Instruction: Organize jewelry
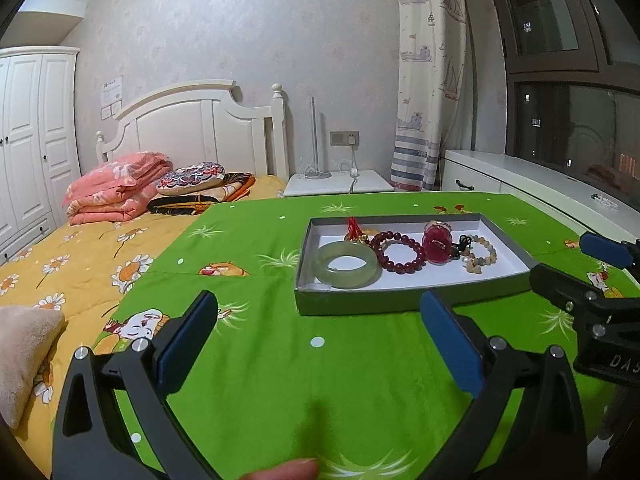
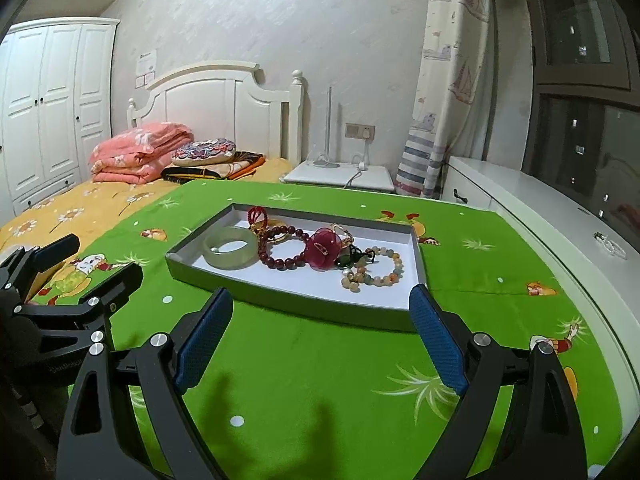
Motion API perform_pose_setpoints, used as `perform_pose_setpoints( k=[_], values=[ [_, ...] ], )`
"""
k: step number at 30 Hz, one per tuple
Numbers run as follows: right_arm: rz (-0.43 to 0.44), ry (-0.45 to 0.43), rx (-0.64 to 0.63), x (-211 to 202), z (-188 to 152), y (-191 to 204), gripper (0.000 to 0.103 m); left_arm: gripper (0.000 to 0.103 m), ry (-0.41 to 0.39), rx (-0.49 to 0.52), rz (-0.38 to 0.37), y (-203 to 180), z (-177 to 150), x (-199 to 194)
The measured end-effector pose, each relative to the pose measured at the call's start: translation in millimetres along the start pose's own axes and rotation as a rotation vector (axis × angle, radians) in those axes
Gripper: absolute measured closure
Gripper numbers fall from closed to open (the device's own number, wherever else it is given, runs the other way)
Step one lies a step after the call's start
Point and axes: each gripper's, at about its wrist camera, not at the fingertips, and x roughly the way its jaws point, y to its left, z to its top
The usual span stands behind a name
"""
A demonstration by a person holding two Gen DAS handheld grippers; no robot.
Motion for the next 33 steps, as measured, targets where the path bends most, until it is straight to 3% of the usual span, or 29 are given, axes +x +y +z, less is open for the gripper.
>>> perform_pose_setpoints(
  k=[33],
  values=[
    [-0.014,0.01,0.036,4.9,-5.0,-6.0,0.019,0.005,0.015,-0.004,-0.01,0.7,-7.6,4.0]
  ],
)
